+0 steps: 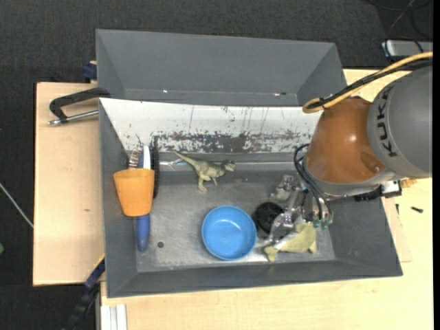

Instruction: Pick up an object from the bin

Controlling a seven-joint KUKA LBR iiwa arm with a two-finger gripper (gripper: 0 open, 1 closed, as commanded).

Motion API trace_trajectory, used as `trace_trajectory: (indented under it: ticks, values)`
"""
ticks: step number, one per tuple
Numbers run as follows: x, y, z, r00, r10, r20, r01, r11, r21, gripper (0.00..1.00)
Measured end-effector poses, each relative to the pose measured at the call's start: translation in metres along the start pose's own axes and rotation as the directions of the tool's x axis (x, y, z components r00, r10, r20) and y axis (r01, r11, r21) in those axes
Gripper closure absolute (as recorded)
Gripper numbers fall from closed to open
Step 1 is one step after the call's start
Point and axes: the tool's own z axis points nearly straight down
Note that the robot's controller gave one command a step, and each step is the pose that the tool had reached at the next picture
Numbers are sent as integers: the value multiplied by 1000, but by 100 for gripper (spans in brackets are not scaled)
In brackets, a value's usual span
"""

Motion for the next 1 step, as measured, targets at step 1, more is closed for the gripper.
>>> trace_trajectory:
  ticks: [1]
  values:
    - [-13,6,-130,1000,19,14,-19,1000,-2,100]
